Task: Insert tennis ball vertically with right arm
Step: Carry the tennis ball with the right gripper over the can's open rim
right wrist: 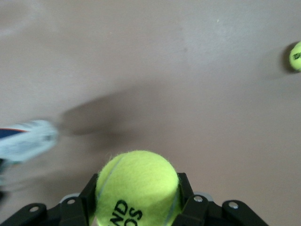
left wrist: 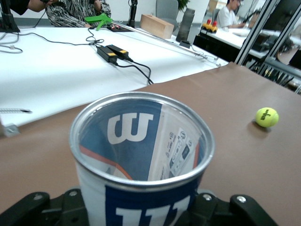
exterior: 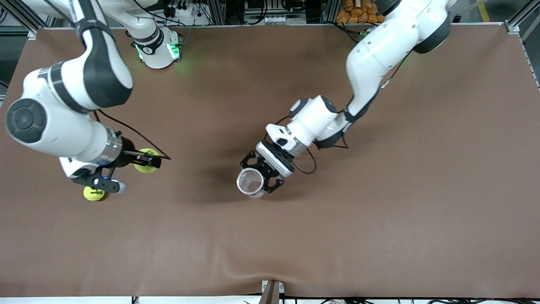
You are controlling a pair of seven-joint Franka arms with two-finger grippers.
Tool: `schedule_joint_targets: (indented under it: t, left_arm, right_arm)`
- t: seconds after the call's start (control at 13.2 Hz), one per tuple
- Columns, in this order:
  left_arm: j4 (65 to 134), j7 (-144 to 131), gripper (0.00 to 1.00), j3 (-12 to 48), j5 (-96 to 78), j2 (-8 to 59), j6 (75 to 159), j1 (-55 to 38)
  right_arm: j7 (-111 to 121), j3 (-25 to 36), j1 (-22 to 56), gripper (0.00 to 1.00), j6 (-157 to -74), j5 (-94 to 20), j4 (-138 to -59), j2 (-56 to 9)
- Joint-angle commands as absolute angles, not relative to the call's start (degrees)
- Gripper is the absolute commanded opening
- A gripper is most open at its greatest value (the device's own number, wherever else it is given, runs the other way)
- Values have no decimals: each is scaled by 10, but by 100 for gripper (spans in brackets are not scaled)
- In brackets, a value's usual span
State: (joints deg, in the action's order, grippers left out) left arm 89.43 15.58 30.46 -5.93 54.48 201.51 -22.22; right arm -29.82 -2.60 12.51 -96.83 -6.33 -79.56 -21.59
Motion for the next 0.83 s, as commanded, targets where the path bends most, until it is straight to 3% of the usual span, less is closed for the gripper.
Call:
schedule_joint_targets:
  t: [0.0, 0.38, 0.76]
  left_arm:
    - [884, 152, 61, 283, -77, 557, 2038, -257]
    - [875, 151, 62, 205, -122, 569, 2038, -337]
    - [870, 151, 63, 202, -127, 576, 2038, -341]
  right_arm:
    - [-357, -19, 164, 0, -968, -76, -780, -216]
    - [-471, -18, 237, 0, -1026, -76, -773, -232]
    - [-554, -18, 293, 0, -1092, -70, -773, -258]
